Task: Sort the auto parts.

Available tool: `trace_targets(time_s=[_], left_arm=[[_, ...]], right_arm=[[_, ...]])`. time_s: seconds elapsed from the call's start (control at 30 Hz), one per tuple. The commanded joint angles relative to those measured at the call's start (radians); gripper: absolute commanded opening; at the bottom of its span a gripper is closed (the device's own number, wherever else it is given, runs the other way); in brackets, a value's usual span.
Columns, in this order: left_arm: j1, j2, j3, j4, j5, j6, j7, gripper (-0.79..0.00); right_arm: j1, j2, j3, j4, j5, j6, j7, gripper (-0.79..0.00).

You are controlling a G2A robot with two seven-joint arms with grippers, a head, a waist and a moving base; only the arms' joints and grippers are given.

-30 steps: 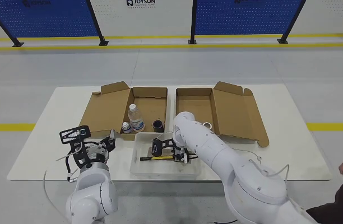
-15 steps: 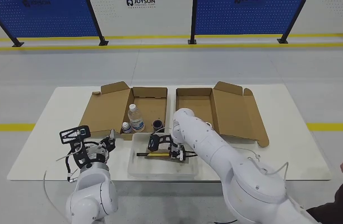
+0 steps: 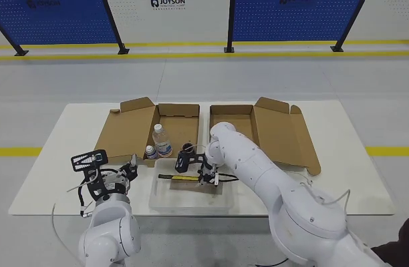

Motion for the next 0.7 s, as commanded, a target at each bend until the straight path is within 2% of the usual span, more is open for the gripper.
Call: trace_targets(time_s=[0.0,0.37,0.67], left_arm=[[0.000,0.000,0.000,0.000,0.000,0.000,0.000,0.000],[0.000,0.000,0.000,0.000,0.000,0.000,0.000,0.000],[0.000,0.000,0.000,0.000,0.000,0.000,0.000,0.000]], right_arm=[[0.003,0.007,0.002,-0.008,0.012,-0.003,-0.003,-0.785],[0.014,0.064,0.040,-0.085,0.094,-0.014,-0.014,-0.785],[-0.002,0.140,0.087,-0.212,0.160,0.001,0.001,-0.785]])
